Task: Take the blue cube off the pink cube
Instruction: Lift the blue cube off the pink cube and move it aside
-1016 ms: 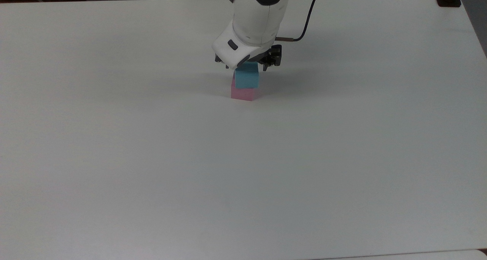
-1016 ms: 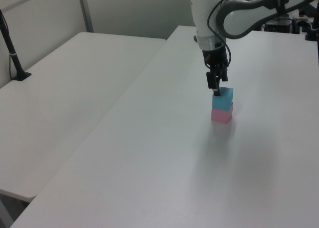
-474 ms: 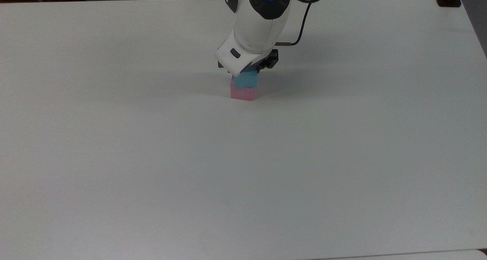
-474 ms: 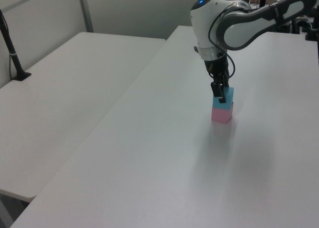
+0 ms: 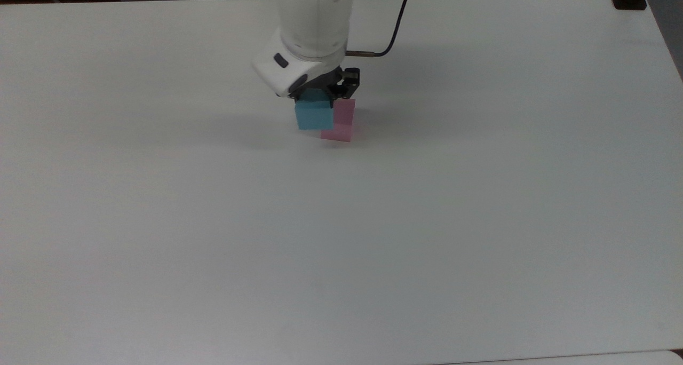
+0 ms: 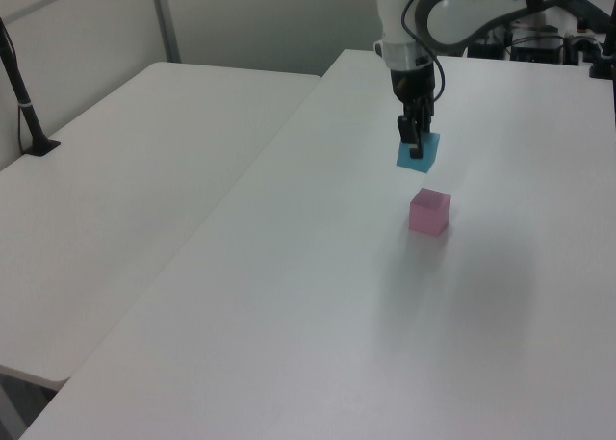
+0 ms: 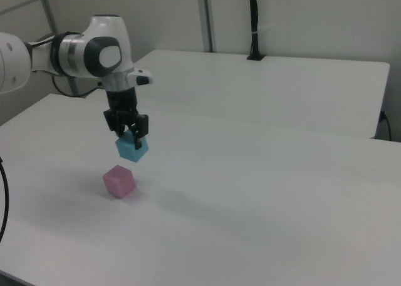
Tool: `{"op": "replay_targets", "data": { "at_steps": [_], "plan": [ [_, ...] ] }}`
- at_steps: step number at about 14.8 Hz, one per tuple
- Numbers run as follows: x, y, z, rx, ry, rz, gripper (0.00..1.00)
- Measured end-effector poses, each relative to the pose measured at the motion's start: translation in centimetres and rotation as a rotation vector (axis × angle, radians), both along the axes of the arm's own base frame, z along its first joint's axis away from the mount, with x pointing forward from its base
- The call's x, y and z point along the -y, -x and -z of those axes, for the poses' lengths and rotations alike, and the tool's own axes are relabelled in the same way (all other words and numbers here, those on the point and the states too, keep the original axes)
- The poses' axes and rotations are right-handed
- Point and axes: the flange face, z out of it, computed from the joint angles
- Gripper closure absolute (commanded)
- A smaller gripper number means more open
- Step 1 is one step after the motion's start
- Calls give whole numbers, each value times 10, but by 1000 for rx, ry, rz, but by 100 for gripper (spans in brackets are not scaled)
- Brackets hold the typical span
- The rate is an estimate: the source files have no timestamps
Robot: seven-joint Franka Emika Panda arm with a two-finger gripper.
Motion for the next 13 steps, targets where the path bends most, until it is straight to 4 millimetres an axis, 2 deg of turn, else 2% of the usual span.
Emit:
{"op": "replay_targets", "data": {
  "at_steps": [1, 3, 5, 7, 8, 9, 10, 13],
  "plan": [
    [15, -8, -3, 12, 0, 21, 71],
    [39, -32, 9, 28, 4, 34, 69],
    [41, -52, 33, 18, 11, 34, 67],
    [32, -66, 67, -3, 19, 21, 55],
    [29, -70, 80, -8, 24, 15, 37],
    [27, -73, 96, -19, 32, 10, 6],
    [27, -74, 104, -25, 38, 7, 0],
    [28, -77, 110, -21, 50, 0, 0]
  ]
}}
